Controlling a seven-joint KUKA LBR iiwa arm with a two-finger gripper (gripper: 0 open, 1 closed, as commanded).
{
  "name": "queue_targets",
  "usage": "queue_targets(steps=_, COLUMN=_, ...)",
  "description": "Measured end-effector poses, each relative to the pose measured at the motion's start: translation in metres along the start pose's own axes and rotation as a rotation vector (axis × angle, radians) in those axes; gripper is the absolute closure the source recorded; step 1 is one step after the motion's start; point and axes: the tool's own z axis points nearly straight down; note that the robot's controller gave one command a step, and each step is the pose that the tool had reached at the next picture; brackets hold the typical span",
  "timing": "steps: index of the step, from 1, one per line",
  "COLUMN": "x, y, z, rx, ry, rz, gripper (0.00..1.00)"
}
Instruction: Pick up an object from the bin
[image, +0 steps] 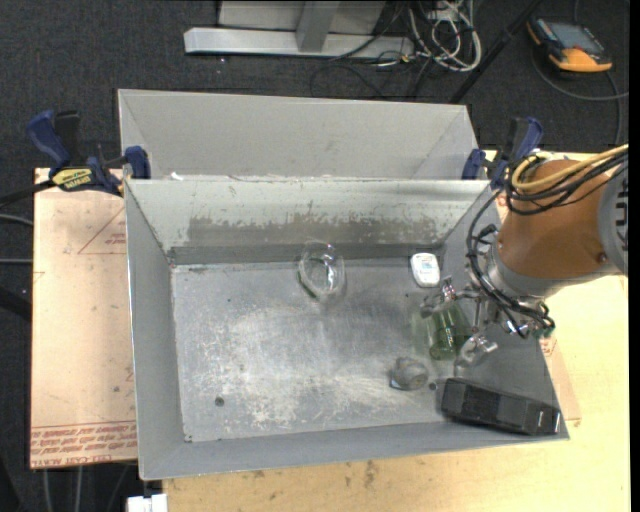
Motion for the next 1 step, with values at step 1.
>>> queue_targets(steps=1, x=-0.0288, y=-0.0109, z=0.0421, rx=-0.018, ry=0.010, rz=0.074, gripper=1.00)
